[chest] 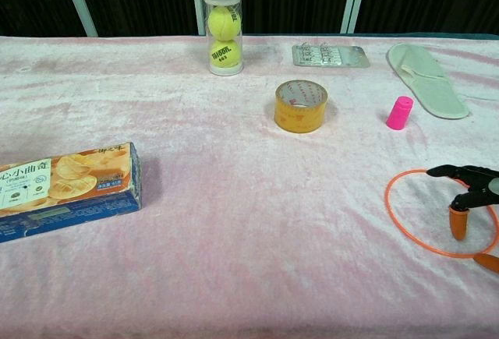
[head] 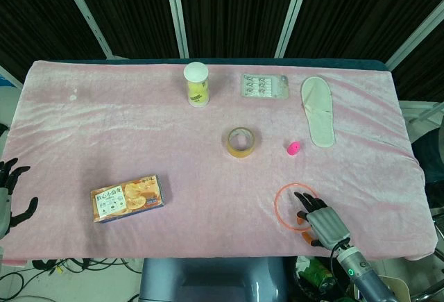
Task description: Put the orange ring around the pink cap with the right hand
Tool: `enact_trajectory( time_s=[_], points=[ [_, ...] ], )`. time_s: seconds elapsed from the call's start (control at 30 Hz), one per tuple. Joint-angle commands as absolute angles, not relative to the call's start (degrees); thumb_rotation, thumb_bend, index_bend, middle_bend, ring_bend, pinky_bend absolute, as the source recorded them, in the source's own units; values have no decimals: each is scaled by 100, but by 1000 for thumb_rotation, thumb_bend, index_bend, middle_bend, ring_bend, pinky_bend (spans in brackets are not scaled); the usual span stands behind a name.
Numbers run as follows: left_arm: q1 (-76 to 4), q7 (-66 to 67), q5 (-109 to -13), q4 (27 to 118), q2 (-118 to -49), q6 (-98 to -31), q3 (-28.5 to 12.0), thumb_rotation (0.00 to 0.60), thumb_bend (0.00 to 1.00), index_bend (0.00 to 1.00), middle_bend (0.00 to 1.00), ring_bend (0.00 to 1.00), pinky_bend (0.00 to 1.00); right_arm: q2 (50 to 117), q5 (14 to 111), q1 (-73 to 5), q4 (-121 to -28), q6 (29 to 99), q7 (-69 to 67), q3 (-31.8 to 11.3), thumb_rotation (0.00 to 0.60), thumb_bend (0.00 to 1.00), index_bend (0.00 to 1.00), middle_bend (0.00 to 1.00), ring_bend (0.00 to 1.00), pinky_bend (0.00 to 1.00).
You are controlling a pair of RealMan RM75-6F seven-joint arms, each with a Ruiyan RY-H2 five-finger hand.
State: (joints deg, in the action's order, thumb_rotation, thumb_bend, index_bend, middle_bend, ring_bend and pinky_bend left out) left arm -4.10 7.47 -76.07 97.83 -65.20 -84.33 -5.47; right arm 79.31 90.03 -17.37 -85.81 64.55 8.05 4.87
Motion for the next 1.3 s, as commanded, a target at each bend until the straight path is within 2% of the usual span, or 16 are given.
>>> enact_trajectory(
  time_s=[0.03, 1.3],
  points=[
    [-410, 748, -7609, 9783, -6520, -8433, -545, 600, 339, 199, 66, 0, 0, 7926, 9000, -1737, -8589, 6461, 813, 485, 600, 277, 504, 0, 57, 160],
    [-415, 766, -7604, 9787, -6528, -8430, -547, 600, 339, 199, 65, 0, 0, 8047, 8858, -1797, -8410, 6288, 769, 484, 600, 295, 547, 0, 57, 160]
  ],
)
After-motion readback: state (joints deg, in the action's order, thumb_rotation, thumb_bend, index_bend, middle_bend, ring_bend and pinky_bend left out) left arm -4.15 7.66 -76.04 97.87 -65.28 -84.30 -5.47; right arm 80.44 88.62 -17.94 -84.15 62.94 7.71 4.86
